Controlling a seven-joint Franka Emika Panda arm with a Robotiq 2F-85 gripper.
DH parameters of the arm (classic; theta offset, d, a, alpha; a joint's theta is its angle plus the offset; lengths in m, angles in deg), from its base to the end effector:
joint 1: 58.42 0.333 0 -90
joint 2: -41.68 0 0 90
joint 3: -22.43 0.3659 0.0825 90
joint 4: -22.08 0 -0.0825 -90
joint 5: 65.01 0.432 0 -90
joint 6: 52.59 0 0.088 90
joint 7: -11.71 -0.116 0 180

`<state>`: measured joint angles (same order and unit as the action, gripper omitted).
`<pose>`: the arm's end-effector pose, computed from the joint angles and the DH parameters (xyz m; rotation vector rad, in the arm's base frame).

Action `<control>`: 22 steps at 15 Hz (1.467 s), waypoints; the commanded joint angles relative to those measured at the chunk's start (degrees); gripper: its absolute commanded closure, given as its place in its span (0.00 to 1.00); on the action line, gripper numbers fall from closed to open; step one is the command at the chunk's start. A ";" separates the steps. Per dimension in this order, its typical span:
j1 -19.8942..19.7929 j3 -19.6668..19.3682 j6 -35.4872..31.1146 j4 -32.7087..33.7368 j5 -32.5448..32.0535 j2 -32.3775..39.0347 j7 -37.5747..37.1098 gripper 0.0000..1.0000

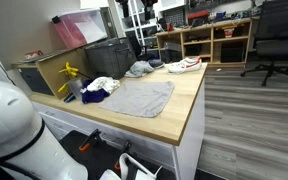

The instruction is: Fold the grey towel

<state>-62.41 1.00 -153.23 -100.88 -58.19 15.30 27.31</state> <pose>0.4035 -0.2105 0.6068 -2.8757 0.2285 -0.1924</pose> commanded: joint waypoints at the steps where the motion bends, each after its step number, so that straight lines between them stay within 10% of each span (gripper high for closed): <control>1: -2.11 1.61 0.25 0.19 0.87 0.46 0.79 0.00; 22: -2.09 2.51 -2.44 0.73 2.08 6.32 -0.05 0.00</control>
<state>-63.25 2.06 -153.87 -100.91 -57.75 17.95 27.29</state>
